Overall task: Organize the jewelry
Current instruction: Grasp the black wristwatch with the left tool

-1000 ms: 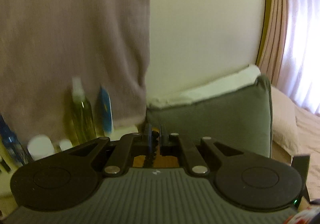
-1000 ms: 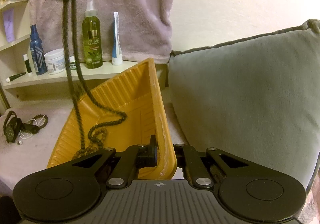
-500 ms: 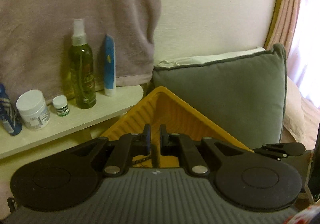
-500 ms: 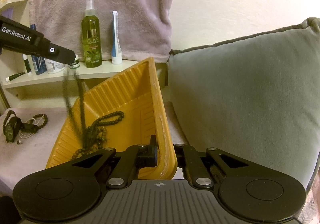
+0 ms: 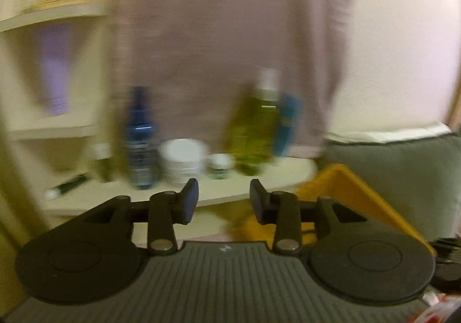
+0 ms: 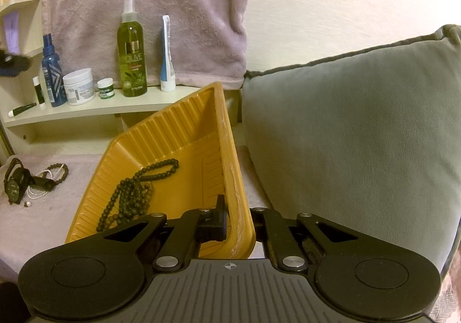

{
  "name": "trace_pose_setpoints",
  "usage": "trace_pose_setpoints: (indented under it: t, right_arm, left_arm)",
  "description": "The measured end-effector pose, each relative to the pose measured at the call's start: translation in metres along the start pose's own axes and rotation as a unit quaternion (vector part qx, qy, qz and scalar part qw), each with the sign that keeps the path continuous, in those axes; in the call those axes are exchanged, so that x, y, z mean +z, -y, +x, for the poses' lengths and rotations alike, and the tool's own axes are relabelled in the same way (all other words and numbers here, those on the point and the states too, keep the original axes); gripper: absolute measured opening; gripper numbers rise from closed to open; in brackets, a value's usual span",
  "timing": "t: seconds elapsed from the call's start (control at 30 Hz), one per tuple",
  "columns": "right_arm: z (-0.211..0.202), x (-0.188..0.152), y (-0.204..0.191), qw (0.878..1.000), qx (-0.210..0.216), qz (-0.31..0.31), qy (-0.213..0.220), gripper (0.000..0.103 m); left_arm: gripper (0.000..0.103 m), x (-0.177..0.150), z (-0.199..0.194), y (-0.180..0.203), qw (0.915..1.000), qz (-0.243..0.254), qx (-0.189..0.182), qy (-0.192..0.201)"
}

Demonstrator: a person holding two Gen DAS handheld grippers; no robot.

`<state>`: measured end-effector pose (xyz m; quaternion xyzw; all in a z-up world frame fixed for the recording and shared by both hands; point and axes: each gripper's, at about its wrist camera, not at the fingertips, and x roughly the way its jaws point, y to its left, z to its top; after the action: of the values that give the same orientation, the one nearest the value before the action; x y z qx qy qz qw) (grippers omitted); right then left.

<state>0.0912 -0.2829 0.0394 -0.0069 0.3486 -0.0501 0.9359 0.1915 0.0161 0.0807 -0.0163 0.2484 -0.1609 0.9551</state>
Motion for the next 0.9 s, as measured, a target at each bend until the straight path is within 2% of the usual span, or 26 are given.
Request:
trace_pose_setpoints:
  t: [0.13,0.33,0.5,0.67,0.9]
  right_arm:
    - [0.000,0.000,0.000,1.000,0.000,0.000,0.000,0.006]
    - [0.000,-0.001,0.001,1.000,0.000,-0.001,-0.001,0.006]
    - [0.001,-0.002,0.001,1.000,-0.002,-0.002,-0.002,0.006]
    - [0.002,-0.001,0.001,1.000,-0.002,-0.007,-0.005,0.006]
    - [0.003,-0.001,0.000,1.000,-0.005,-0.009,-0.007,0.006]
  left_arm:
    - [0.038,-0.011,-0.009,-0.038,0.9976,-0.022,0.066,0.001]
    - [0.041,-0.043,-0.015,-0.072,0.9908,-0.033,0.131,-0.011]
    - [0.045,-0.085,-0.008,-0.077,0.9866,-0.052,0.150,-0.037]
    - [0.058,-0.131,0.007,-0.055,0.9839,-0.008,0.171,-0.050]
    - [0.060,-0.152,0.028,-0.037,0.9832,0.031,0.171,-0.054]
